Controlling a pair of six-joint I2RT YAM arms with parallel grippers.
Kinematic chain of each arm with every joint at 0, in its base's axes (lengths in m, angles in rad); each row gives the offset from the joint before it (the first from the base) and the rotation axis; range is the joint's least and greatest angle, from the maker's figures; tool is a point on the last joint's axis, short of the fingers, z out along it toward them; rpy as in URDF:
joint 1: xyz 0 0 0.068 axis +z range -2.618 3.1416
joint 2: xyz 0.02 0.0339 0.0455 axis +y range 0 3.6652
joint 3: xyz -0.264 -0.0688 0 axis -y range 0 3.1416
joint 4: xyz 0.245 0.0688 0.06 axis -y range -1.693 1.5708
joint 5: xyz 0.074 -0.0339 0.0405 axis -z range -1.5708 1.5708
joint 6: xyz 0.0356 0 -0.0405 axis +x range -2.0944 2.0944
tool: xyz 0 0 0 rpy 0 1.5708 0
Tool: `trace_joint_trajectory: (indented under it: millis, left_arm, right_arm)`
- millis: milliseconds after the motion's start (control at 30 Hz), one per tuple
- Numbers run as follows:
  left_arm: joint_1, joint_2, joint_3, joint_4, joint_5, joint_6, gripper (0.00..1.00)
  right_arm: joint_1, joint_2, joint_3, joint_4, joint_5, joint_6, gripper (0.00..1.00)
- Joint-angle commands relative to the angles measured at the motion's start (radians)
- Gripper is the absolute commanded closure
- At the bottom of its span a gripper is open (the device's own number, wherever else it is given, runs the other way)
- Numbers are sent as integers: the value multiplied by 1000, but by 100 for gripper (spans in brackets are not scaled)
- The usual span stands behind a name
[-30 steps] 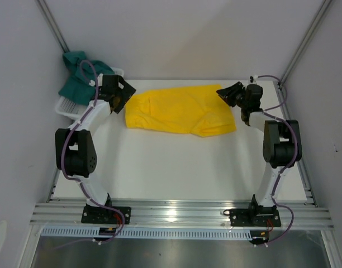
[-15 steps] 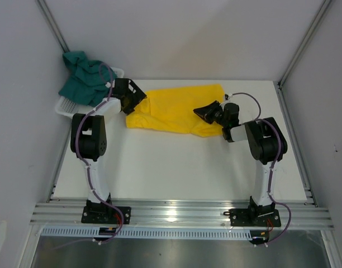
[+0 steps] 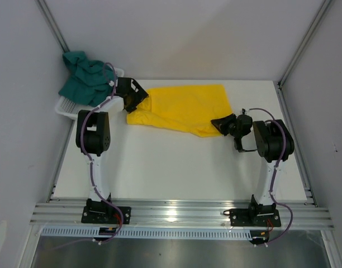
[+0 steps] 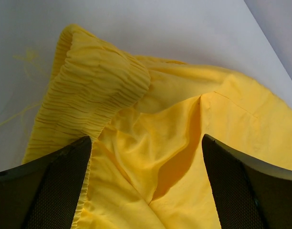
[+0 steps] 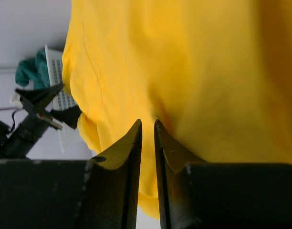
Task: Fold and stack the shorts
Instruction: Fold the shorts
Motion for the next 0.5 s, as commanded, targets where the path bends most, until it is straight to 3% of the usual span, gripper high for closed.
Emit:
trace_joint_trajectory:
  millis: [0, 300, 467]
  left_arm:
    - [0, 45, 33, -33, -25, 38, 1]
    - [5, 31, 46, -47, -17, 78, 1]
    - [1, -61, 42, -80, 9, 86, 1]
  right_arm:
    - [-61, -7, -24, 57, 51, -25, 81]
    - [-150, -118, -15, -87, 128, -103, 73]
    - [-141, -254, 23, -267, 122, -206, 47]
